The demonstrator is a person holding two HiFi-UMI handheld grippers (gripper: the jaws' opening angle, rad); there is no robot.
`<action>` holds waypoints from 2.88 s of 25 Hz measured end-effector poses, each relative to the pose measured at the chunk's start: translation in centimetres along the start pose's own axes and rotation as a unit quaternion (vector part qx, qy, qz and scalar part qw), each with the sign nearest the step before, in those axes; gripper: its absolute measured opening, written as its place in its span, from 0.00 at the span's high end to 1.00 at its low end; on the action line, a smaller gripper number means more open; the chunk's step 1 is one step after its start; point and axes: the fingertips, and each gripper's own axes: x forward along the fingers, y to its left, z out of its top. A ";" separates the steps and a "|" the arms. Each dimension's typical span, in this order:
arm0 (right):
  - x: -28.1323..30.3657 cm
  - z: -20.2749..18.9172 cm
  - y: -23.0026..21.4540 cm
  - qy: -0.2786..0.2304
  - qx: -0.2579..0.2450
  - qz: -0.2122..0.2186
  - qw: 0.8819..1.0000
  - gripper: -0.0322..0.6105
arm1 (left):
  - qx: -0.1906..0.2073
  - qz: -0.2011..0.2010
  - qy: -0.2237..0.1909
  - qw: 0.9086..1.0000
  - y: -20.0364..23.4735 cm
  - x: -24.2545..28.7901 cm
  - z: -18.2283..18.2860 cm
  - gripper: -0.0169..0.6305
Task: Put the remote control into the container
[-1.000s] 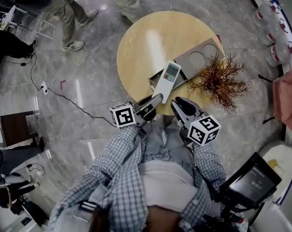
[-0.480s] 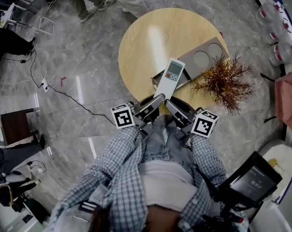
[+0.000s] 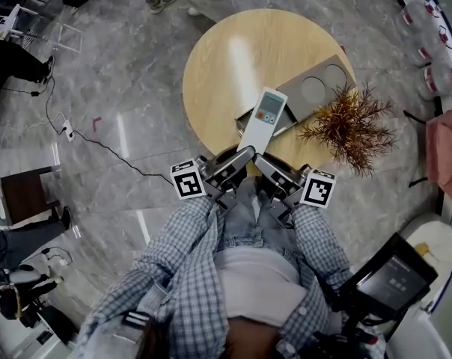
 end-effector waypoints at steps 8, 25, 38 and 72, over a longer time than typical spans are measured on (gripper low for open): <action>-0.1 0.6 -0.7 -0.020 0.047 -0.002 0.999 0.82 | 0.065 0.043 -0.004 0.997 0.6 -1.3 0.9 0.77; -0.9 -0.3 -5.4 -0.073 0.172 -0.048 0.981 0.82 | 0.183 0.061 0.047 0.980 -1.0 -2.8 2.8 0.76; -1.1 0.7 -8.9 -0.125 0.223 -0.083 0.963 0.82 | 0.215 0.026 0.065 0.974 -2.4 -2.2 2.7 0.96; -0.2 1.7 -11.8 -0.092 0.218 -0.257 0.937 0.82 | 0.223 0.045 0.042 0.973 -2.6 -3.3 3.3 0.96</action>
